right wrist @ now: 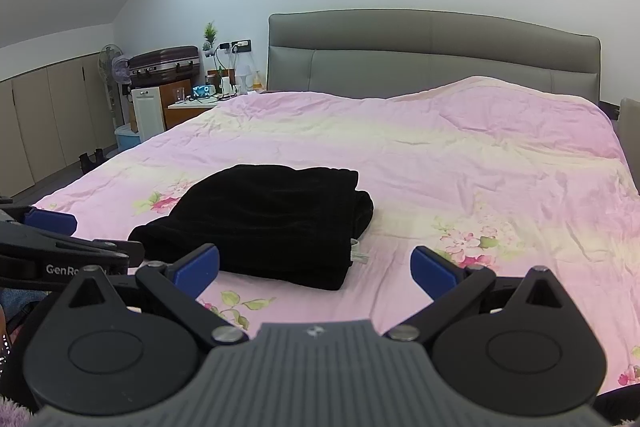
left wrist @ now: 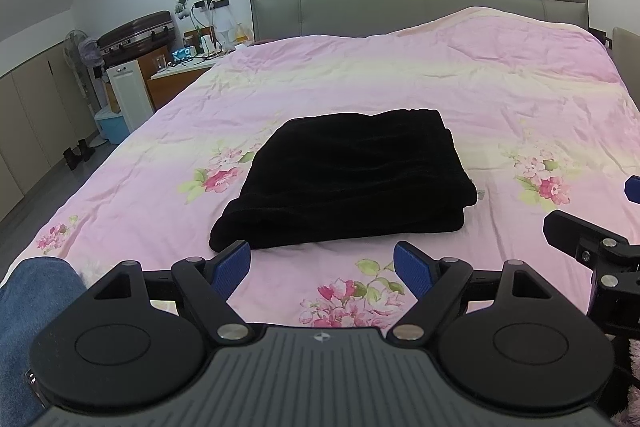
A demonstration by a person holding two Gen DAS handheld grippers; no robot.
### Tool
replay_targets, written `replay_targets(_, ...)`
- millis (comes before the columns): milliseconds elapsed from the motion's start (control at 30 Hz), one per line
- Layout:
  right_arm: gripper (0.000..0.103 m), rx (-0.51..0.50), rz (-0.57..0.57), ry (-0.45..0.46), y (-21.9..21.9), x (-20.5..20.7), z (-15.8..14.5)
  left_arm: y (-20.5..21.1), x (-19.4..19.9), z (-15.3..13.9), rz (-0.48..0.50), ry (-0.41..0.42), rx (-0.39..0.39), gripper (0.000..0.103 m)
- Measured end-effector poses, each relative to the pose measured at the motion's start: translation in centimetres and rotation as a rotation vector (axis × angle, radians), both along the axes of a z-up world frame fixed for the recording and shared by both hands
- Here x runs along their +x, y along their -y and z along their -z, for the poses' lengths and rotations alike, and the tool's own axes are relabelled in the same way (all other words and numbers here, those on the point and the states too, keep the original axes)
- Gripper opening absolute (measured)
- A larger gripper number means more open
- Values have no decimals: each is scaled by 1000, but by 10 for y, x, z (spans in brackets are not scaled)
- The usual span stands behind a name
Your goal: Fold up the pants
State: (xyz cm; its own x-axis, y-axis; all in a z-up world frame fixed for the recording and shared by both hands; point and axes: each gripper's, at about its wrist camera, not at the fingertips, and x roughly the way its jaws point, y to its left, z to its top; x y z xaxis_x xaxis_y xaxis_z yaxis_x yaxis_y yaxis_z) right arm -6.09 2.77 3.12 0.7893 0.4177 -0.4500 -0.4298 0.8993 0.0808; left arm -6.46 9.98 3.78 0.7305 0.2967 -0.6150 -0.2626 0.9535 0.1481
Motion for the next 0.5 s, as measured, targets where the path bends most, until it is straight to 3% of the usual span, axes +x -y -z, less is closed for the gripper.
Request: replay_targets(500,98,0,4,-7,1,2,-1,6,-3,-3,15,10,10,95)
